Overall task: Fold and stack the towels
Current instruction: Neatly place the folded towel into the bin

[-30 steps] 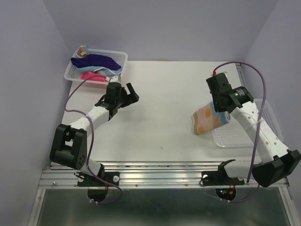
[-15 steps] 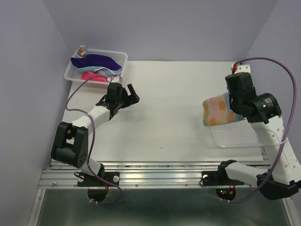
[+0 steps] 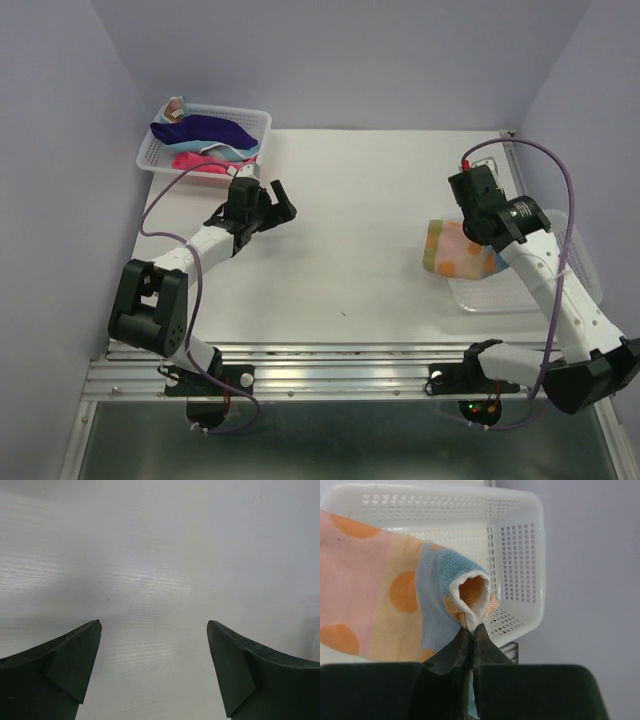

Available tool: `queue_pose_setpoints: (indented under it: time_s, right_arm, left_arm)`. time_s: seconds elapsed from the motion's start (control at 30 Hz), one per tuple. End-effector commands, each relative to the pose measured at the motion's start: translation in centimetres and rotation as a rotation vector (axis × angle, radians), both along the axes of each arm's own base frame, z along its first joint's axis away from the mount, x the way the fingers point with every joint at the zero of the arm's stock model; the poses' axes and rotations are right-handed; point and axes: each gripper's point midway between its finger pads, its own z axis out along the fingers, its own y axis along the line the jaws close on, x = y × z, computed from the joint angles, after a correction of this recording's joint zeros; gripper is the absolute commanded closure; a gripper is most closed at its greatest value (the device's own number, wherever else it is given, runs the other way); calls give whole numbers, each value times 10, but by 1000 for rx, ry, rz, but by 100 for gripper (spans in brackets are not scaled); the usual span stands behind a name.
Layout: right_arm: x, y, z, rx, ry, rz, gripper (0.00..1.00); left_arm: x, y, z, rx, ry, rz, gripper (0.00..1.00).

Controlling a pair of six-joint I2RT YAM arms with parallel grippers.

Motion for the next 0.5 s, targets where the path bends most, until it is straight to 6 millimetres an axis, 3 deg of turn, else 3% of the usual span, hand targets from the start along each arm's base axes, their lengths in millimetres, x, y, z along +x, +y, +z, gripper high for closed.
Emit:
queue_pose_setpoints:
  time_s: [0.0,0.07,0.23,0.47]
  right_arm:
    - [21,-29,-15,-96,-10,-114,99]
    - [28,-35,-18,-92,-14,-128,99]
    - [30,-45,-56,-158,57,-48,99]
    - [41,-51,-67,-168,48,50,99]
  left_arm:
    - [4,-1,17,-2,-66,-13,1]
    - [4,0,16,0,-65,-13,1]
    - [5,0,14,6,-66,-17,1]
    - [6,-2,11,9,-64,-25,1]
